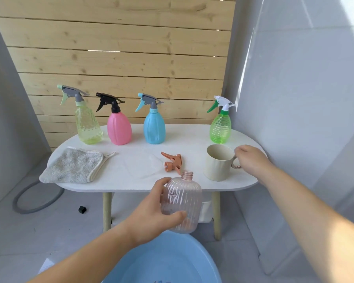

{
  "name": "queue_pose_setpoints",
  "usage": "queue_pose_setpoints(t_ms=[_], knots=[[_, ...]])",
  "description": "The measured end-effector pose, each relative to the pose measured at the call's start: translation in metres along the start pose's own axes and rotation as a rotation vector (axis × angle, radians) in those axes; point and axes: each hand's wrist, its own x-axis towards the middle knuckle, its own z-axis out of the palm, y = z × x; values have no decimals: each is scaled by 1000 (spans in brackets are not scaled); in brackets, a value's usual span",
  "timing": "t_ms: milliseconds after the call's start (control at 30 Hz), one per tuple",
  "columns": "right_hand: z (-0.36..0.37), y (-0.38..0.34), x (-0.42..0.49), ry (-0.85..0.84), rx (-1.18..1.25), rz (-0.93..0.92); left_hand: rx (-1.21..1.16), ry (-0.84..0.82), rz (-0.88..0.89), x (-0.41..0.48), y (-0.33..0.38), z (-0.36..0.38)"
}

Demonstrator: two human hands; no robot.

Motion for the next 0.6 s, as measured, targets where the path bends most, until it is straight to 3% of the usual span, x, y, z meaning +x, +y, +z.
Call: queue_pose_setpoints(t_ms=[267,600], knots=[[-1,23,-4,-27,45,16,-24,-3,7,-1,-4,10],[-12,18,-68,-380,475,139,23,7,8,-31,-24,-11]])
